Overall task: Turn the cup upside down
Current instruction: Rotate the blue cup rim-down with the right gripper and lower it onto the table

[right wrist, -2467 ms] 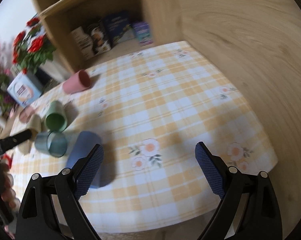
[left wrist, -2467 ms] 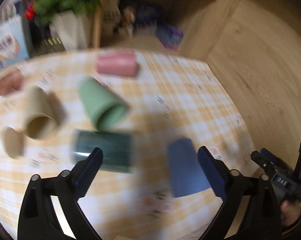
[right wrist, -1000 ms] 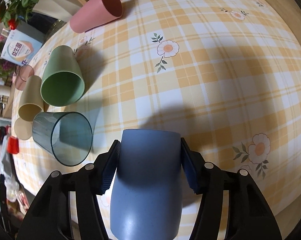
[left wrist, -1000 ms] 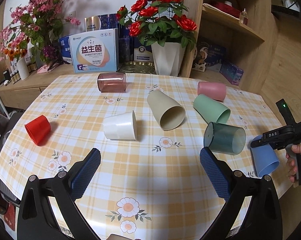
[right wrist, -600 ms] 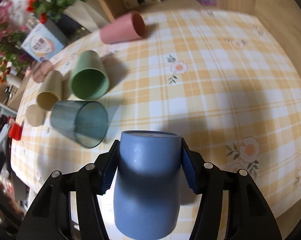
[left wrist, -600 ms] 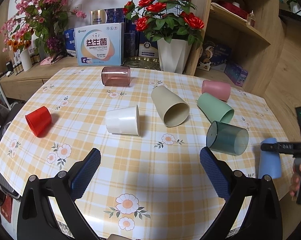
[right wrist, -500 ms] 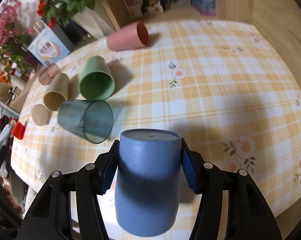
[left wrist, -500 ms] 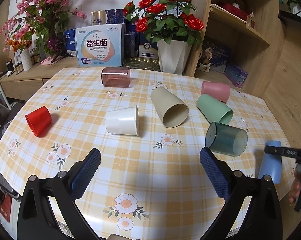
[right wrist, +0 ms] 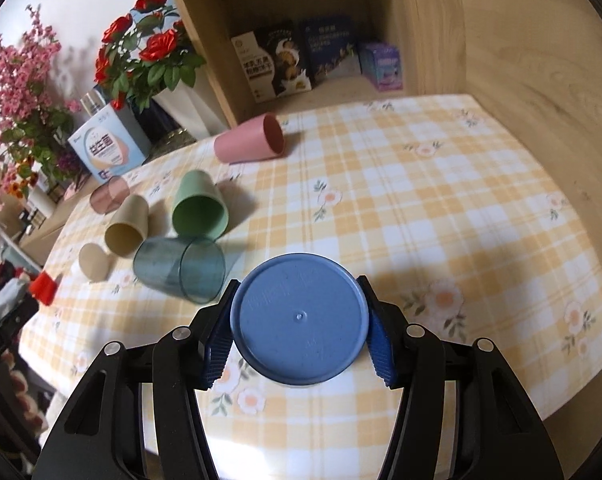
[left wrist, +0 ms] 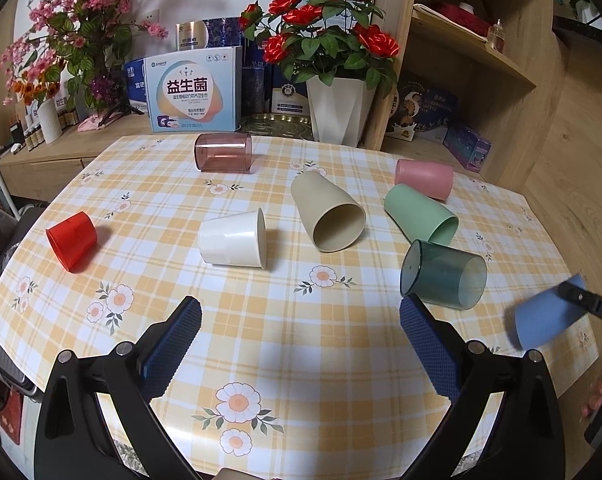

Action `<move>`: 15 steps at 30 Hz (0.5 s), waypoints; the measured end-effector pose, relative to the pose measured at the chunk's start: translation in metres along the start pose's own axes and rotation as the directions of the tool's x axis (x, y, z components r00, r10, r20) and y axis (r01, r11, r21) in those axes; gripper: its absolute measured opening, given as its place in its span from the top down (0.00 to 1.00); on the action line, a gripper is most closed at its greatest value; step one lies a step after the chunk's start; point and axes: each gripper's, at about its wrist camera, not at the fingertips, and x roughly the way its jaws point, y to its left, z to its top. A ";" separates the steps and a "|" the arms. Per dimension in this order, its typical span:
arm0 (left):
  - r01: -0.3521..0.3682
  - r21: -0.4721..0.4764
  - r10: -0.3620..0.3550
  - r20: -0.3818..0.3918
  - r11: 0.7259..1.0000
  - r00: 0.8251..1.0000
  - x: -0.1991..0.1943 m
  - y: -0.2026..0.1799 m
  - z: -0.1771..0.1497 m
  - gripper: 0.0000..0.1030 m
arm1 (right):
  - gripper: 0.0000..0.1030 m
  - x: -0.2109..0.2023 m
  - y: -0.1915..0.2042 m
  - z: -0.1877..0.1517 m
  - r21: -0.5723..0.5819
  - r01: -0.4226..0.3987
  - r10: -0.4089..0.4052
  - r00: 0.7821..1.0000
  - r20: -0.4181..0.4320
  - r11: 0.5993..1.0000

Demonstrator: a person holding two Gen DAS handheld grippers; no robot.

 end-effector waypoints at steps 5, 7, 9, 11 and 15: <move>-0.006 0.005 0.006 0.003 1.000 1.000 -0.001 -0.001 0.000 0.06 | 0.47 0.013 0.012 0.010 -0.097 0.093 -0.091 0.995 0.028 0.991; -0.008 0.006 0.008 0.002 1.000 1.000 -0.001 0.000 0.000 0.06 | 0.47 0.019 0.017 0.012 -0.126 0.118 -0.114 0.993 0.035 0.985; -0.010 0.004 0.010 0.000 1.000 1.000 -0.001 0.001 -0.001 0.06 | 0.47 0.024 0.020 0.012 -0.142 0.131 -0.127 0.991 0.040 0.981; -0.011 0.001 0.011 -0.002 1.000 1.000 -0.001 0.003 -0.001 0.06 | 0.47 0.032 0.025 0.013 -0.159 0.148 -0.144 0.989 0.035 0.976; -0.014 -0.001 0.014 -0.004 1.000 1.000 0.000 0.004 -0.001 0.06 | 0.47 0.043 0.031 0.013 -0.163 0.153 -0.152 0.988 0.022 0.975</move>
